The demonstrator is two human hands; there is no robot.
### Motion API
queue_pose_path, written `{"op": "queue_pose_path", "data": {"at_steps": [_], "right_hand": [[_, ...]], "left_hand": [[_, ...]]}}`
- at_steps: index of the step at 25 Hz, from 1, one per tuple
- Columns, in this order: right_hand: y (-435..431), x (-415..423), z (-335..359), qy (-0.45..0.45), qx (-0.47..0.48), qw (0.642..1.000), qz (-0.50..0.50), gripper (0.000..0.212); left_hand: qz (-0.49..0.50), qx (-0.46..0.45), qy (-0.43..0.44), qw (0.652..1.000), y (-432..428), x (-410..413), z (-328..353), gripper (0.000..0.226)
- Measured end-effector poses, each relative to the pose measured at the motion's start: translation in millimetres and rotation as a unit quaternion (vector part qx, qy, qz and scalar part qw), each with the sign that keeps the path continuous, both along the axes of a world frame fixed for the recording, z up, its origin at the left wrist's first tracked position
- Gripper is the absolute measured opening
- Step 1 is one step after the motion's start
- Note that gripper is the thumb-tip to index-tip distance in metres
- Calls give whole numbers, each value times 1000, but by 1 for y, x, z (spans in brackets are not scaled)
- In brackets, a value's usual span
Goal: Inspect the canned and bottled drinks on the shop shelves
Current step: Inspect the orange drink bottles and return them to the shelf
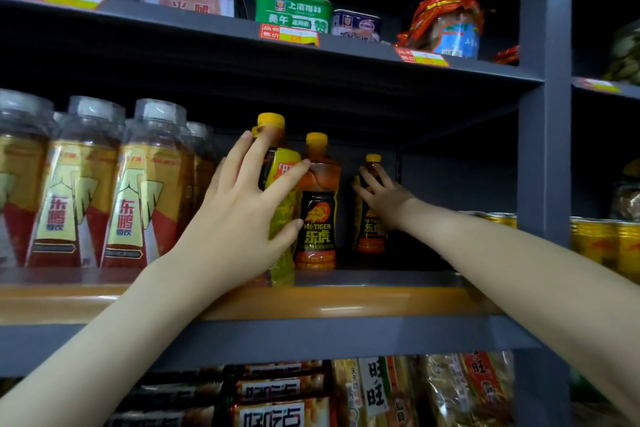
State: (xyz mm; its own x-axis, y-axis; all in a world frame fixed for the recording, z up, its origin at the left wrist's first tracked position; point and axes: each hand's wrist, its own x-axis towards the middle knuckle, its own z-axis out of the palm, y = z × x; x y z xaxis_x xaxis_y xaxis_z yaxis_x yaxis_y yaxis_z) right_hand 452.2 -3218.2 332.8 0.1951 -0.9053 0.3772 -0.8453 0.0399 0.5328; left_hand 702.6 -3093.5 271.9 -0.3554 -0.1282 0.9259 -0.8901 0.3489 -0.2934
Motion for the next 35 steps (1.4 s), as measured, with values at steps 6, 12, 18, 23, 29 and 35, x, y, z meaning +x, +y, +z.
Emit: {"op": "queue_pose_path", "data": {"at_steps": [6,12,18,23,29,35], "right_hand": [[38,24,14,-226,-7,960,165,88],[107,57,2,-529,-34,755,386,59],[106,73,-24,-431,4,836,341,103],[137,60,-40,-423,-81,812,394,92],[196,23,-50,-229,-206,824,475,82],[265,14,-84,-225,-208,715,628,100]], "left_hand": [[8,12,9,1000,3,-2,-1,66],[9,24,6,1000,7,-4,1,66],[11,51,4,999,15,-6,2,67],[24,31,29,999,24,-7,-4,63],[-139,124,162,969,61,-44,-15,75],[-453,202,214,842,141,-81,-34,78]]}}
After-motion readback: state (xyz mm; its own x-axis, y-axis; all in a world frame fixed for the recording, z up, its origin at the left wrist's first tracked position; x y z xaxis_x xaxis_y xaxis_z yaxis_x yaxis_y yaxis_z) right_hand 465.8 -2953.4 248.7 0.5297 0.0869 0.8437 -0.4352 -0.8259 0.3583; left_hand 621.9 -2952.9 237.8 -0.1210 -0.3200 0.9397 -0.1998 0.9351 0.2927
